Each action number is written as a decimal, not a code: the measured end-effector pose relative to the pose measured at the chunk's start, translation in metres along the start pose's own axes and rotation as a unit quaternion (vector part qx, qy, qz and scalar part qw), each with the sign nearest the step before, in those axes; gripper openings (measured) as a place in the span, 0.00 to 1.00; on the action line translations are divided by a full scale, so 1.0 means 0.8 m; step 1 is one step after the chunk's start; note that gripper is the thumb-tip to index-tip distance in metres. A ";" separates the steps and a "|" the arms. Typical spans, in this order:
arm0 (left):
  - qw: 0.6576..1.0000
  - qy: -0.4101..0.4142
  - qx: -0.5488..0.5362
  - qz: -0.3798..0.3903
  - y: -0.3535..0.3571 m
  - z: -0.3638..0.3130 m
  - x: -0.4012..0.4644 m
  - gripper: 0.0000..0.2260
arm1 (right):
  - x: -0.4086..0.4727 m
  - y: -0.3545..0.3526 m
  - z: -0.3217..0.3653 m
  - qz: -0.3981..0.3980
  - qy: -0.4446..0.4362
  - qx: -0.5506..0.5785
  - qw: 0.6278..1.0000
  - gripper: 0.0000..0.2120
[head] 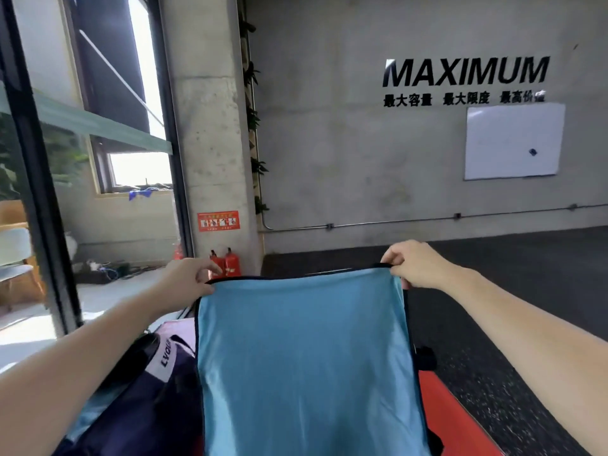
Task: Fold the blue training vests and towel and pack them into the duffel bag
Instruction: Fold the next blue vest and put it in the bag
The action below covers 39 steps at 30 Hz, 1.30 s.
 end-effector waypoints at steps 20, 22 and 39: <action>0.992 -0.122 -0.012 0.000 0.209 0.103 0.214 0.10 | 0.222 0.183 -0.133 -0.034 0.104 0.050 0.993 0.08; 0.991 -0.119 -0.041 -0.042 0.199 0.096 0.238 0.11 | 0.244 0.173 -0.128 -0.063 0.094 0.040 0.993 0.11; 0.938 0.050 -0.109 -0.326 -0.080 -0.017 0.216 0.06 | 0.194 -0.081 0.033 -0.263 -0.110 0.083 0.955 0.05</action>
Point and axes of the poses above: each hand's wrist, its own x-axis towards the middle knuckle, its own y-axis out of the palm, z = x × y, the point moved 3 cm from there along x, towards the middle knuckle, and after that the axes turned 7 degrees about z, right-handed, at the moved point
